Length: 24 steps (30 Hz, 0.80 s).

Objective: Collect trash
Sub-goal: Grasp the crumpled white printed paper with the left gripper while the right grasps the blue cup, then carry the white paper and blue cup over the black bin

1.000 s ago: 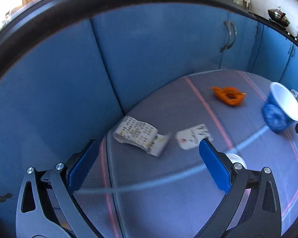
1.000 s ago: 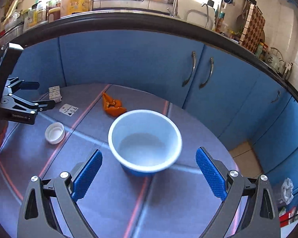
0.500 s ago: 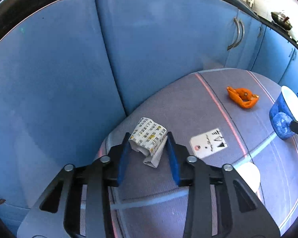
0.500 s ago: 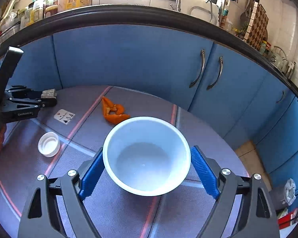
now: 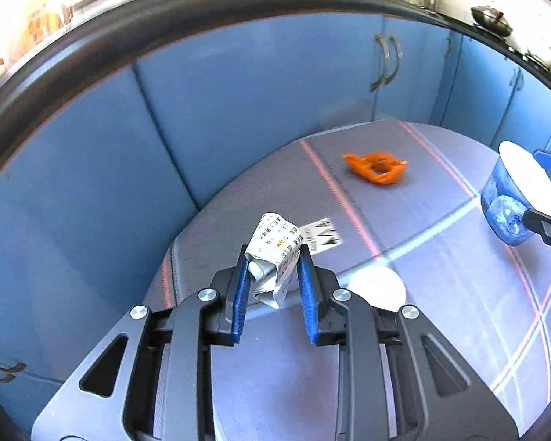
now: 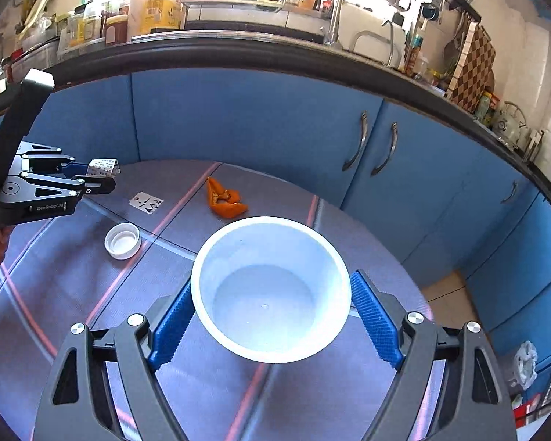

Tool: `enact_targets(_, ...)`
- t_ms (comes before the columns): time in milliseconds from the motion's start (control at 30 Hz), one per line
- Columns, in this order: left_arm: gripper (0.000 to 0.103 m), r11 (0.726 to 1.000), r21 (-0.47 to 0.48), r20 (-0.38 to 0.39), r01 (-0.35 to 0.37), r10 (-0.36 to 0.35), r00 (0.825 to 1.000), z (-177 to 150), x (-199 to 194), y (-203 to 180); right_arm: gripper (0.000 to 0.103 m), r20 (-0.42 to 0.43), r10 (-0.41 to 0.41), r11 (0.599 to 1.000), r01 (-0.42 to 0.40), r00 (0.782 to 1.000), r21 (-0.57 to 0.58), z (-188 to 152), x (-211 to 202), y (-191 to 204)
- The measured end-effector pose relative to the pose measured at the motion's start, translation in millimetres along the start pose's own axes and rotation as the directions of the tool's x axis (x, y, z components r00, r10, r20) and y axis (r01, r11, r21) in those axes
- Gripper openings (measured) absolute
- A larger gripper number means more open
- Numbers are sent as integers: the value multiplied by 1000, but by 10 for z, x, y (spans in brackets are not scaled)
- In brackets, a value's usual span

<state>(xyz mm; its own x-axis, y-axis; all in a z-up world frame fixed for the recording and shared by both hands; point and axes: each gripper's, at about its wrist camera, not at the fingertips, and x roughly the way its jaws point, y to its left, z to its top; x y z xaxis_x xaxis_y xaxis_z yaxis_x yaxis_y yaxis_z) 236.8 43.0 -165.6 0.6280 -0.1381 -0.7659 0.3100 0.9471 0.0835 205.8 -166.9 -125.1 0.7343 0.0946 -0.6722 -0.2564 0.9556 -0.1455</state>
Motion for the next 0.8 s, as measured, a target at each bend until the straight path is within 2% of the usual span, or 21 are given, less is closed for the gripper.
enact_targets(467,26,995,98,67,7,-13,998,47,-607,-575,81,72,-45,999,45,996,6,-103,-707,-214)
enact_targets(800,26,987,158,100,19,-35,994,114,-876,-956,81,107,-89,996,87,990,20,-263,-1151,-404)
